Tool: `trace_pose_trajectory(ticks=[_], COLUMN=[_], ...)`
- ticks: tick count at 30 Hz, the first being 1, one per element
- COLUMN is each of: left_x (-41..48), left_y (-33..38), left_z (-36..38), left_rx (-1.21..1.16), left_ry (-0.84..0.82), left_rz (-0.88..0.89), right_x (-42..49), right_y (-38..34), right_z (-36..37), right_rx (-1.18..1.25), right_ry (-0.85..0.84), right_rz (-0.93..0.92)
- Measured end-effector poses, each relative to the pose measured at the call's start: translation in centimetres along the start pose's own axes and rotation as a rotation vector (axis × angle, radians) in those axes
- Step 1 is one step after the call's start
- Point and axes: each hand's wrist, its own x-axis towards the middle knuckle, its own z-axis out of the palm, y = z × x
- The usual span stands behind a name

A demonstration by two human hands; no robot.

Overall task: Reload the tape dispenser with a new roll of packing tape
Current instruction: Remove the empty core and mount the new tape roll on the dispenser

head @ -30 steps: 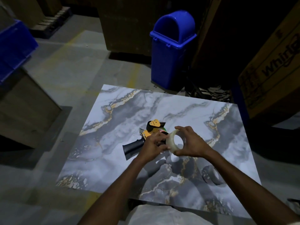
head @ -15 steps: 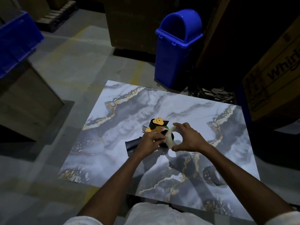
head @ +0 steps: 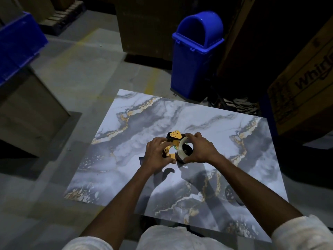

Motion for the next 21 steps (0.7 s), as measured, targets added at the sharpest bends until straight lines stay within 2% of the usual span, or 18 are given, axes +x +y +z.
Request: trace_pose_trajectory(ticks=[7, 13, 21], left_x=[-0.2, -0.1, 0.7], left_y=[0.0, -0.5, -0.3], left_z=[-1.1, -0.7, -0.3], left_rx=[0.079, 0.014, -0.041], left_ry=[-0.197, -0.218, -0.261], left_rz=[-0.121, -0.222, -0.232], right_x=[0.4, 0.8, 1.1], right_y=[-1.2, -1.5, -1.6], right_z=[1.2, 1.6, 1.8], right_rx=[0.045, 0.055, -0.063], right_ry=[-0.012, -0.010, 0.008], right_rz=[0.083, 0.105, 0.104])
